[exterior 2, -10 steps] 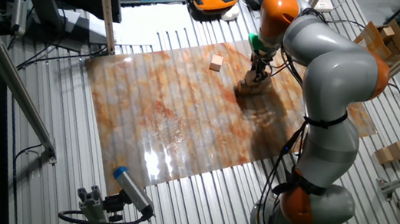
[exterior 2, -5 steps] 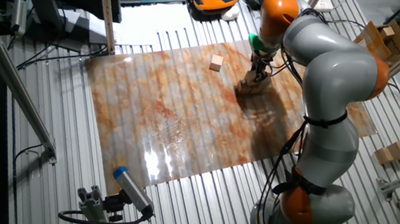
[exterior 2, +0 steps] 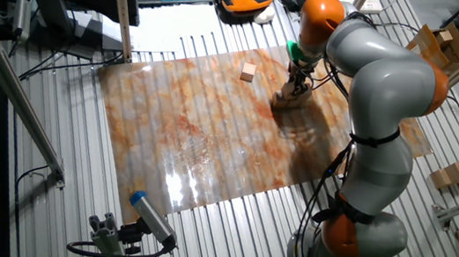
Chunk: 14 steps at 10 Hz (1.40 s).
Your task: Stack the blocks into a pyramid shape
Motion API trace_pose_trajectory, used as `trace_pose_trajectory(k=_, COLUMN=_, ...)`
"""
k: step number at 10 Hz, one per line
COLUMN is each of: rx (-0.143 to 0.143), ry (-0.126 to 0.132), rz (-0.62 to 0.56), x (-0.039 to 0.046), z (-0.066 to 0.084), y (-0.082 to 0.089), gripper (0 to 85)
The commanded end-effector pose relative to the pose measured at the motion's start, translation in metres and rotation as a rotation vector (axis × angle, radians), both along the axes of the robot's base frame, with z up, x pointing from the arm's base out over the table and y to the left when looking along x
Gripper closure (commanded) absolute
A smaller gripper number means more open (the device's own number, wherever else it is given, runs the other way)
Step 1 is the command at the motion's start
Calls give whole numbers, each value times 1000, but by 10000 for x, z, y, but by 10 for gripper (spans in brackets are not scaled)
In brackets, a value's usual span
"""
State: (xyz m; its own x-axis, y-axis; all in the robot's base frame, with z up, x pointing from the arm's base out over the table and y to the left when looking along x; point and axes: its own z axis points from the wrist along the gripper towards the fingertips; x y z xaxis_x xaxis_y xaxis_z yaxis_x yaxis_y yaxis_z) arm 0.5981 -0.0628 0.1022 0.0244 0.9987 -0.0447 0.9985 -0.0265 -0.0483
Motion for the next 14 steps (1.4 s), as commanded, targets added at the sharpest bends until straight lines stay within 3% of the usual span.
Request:
trace_pose_trajectory(k=1, rx=0, ry=0, rz=2, x=-5, z=-3, y=3, gripper=850)
trace_pose_trajectory(k=14, rx=2, ry=-3, rz=5, x=-63, z=-15, y=51, gripper=850)
